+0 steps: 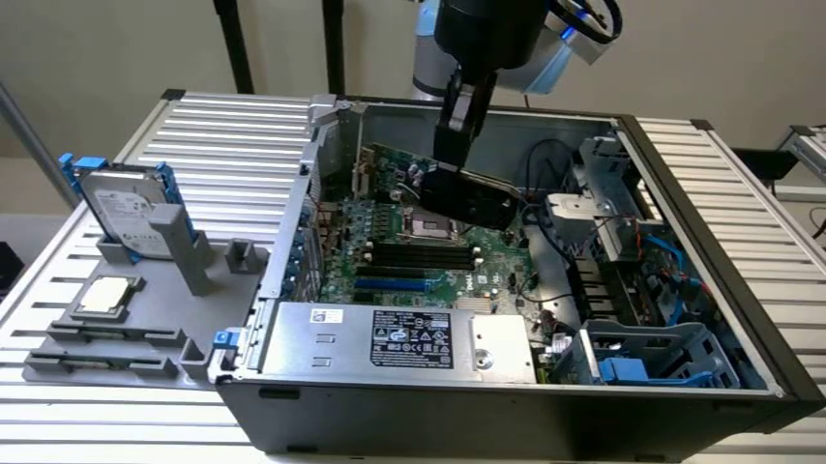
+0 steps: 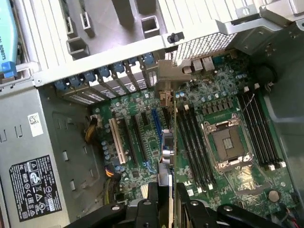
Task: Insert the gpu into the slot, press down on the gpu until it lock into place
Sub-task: 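Insert the gpu into the slot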
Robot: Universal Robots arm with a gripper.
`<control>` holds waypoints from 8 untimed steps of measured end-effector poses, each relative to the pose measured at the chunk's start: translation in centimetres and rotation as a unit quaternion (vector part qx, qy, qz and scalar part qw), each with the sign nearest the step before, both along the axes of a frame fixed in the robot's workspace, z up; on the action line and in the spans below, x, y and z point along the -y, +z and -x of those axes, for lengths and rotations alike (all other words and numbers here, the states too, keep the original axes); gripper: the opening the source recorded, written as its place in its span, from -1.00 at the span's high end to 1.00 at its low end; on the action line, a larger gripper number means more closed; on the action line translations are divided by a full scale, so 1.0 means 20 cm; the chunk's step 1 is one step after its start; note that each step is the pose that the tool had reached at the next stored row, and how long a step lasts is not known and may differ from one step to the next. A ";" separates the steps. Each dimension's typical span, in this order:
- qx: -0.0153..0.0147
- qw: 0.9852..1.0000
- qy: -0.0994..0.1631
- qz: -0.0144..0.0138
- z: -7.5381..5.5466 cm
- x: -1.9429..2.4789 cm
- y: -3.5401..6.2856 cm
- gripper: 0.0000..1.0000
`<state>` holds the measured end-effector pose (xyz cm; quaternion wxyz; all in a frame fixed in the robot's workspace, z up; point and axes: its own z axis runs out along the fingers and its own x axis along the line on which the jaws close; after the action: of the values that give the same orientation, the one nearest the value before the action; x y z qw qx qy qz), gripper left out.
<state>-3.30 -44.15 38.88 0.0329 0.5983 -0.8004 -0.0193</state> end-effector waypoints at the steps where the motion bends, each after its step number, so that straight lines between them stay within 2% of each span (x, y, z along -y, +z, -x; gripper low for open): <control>1: 0.000 1.000 0.009 -0.001 0.00 0.000 -0.004 0.48; 4: 0.001 0.999 0.034 -0.005 0.00 0.000 -0.015 0.48; 8: 0.002 0.998 0.066 -0.012 0.00 0.000 -0.027 0.48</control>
<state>-3.31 -44.15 38.33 0.0249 0.6501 -0.7590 -0.0256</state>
